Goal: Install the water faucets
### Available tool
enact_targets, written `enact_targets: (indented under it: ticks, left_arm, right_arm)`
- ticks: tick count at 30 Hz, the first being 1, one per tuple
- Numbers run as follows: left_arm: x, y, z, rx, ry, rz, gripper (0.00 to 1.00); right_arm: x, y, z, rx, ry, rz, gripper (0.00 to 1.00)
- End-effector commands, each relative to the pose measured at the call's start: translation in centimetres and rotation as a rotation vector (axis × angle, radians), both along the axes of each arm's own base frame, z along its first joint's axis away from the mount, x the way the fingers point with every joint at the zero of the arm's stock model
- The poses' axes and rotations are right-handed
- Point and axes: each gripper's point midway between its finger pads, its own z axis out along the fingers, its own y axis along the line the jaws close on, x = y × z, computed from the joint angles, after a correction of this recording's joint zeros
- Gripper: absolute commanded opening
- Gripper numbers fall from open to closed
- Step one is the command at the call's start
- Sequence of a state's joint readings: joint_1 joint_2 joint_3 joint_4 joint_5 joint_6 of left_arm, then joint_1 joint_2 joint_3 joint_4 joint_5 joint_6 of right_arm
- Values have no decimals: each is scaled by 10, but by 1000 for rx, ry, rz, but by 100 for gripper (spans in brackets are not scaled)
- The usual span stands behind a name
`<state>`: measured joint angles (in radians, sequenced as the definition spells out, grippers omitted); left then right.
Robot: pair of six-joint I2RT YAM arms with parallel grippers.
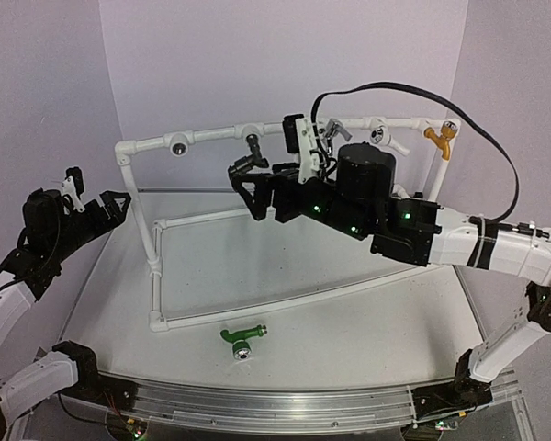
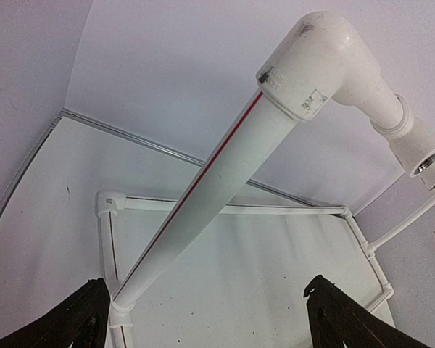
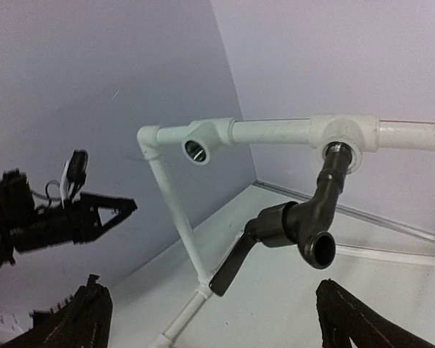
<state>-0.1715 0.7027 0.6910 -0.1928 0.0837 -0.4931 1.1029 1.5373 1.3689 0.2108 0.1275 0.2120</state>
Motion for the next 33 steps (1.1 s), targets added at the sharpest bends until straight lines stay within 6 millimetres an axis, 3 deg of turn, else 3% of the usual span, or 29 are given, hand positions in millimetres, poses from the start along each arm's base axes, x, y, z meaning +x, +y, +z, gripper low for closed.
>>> enact_targets:
  ticks: [1, 7, 13, 17, 23, 33]
  left_arm:
    - [1, 2, 13, 18, -35, 8, 97]
    - [1, 2, 10, 14, -28, 6, 97]
    - [-1, 2, 12, 9, -32, 5, 97]
    - [-2, 3, 12, 10, -36, 10, 97]
    - [-3, 2, 13, 5, -39, 4, 97]
    - [-7, 4, 21, 13, -57, 10, 97]
  right_arm:
    - [-37, 0, -5, -410, -344, 188, 98]
    - [-32, -18, -1, -847, -815, 130, 96]
    - [14, -26, 10, -1294, -1136, -113, 94]
    - [25, -21, 41, -1376, -1304, -289, 93]
    - [39, -5, 36, -1557, -1392, -294, 92]
    - [70, 16, 22, -1669, -1374, -305, 81]
